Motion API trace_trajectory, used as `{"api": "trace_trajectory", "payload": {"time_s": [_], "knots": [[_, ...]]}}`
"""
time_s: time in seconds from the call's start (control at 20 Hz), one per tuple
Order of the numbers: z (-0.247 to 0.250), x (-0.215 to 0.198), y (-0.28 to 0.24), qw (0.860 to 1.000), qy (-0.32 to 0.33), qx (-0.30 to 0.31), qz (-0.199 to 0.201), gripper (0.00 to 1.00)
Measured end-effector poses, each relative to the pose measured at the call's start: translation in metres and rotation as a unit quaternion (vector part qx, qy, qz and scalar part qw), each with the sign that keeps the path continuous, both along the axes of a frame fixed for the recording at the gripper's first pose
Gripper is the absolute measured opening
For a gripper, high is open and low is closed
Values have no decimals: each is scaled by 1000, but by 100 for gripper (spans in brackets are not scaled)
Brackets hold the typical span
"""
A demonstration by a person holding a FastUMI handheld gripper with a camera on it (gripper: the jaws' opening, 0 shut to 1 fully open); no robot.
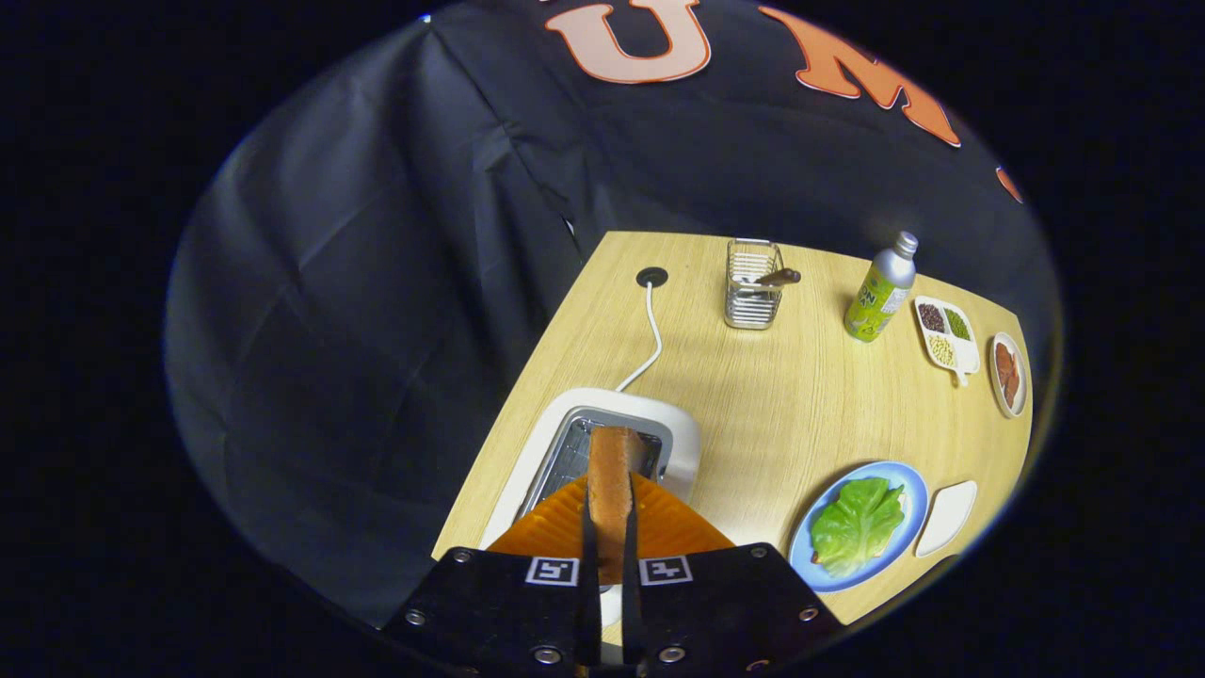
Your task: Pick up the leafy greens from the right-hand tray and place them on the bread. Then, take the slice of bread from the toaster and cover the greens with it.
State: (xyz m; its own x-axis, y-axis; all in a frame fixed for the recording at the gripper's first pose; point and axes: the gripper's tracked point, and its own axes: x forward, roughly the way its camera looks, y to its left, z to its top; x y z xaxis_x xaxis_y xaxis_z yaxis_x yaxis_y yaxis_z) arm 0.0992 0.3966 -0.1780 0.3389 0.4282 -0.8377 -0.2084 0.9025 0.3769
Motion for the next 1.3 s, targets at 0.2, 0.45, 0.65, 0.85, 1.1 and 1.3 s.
{"api": "trace_trajectory", "payload": {"time_s": [0.2, 0.45, 0.65, 0.85, 1.1, 1.3], "knots": [[37, 7, -15, 998, -25, 47, -19, 9], [69, 5, -48, 995, -55, 73, -29, 9], [79, 1, -85, 993, -76, 82, -45, 9], [70, -10, -114, 991, -74, 94, -53, 9], [55, -17, -145, 989, -63, 119, -68, 9], [37, -23, -172, 986, -50, 137, -82, 9]]}}
